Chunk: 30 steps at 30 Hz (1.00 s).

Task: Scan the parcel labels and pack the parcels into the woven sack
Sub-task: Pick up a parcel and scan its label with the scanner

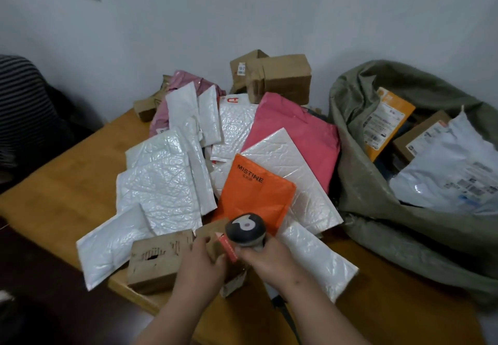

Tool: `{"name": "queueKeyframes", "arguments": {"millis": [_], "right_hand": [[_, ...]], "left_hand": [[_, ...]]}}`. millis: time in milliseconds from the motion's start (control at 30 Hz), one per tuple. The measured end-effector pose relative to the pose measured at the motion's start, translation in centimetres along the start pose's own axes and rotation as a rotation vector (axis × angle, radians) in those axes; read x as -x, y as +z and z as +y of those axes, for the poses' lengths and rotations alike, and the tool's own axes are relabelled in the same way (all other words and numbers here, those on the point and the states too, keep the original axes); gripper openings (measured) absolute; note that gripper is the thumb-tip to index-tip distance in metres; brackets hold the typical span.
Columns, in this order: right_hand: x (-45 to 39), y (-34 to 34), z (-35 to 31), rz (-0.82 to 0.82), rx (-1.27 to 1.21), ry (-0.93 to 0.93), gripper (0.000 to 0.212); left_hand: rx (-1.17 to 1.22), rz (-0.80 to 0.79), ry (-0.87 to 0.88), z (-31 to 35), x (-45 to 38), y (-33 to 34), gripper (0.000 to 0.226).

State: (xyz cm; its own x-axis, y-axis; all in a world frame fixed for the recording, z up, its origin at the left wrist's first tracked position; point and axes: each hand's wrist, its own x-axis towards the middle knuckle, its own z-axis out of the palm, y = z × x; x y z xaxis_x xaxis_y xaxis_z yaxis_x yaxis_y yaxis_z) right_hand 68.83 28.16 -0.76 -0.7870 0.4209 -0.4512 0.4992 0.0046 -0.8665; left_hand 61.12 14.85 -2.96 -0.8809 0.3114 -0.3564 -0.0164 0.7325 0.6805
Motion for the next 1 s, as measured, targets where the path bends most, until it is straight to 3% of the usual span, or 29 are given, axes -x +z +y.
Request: {"name": "queueKeyframes", "arguments": {"millis": [100,233,300,400,600,800,867,1000], "right_hand": [[0.2,0.8,0.4,-0.007,0.021,0.011,0.028],[0.6,1.4,0.5,0.058,-0.065,-0.001,0.027],[1.0,1.6,0.1,0.108,-0.130,-0.043,0.032],[2.0,1.9,-0.7,0.219,-0.190,-0.102,0.039],[4.3,3.0,-2.1,0.329,-0.352,-0.127,0.021],[6.2,4.6,-3.2,0.418,-0.467,-0.149,0.060],[6.8,4.9,-3.5,0.429,-0.473,-0.159,0.071],[7.7,5.2,-3.6,0.463,-0.495,-0.178,0.057]], "left_hand": [[0.331,-0.126,-0.155,0.0,0.5,0.5,0.049],[0.600,-0.119,-0.213,0.1,0.3,-0.3,0.035],[0.624,-0.183,-0.186,0.5,0.4,-1.0,0.027],[0.684,-0.301,-0.088,1.0,1.0,-2.1,0.036],[0.833,-0.428,0.069,1.1,1.3,-4.5,0.028],[0.759,-0.536,0.028,0.5,1.3,-7.2,0.074],[0.771,-0.580,-0.021,0.5,1.2,-7.8,0.079],[0.832,-0.633,-0.044,0.3,1.3,-8.6,0.085]]}}
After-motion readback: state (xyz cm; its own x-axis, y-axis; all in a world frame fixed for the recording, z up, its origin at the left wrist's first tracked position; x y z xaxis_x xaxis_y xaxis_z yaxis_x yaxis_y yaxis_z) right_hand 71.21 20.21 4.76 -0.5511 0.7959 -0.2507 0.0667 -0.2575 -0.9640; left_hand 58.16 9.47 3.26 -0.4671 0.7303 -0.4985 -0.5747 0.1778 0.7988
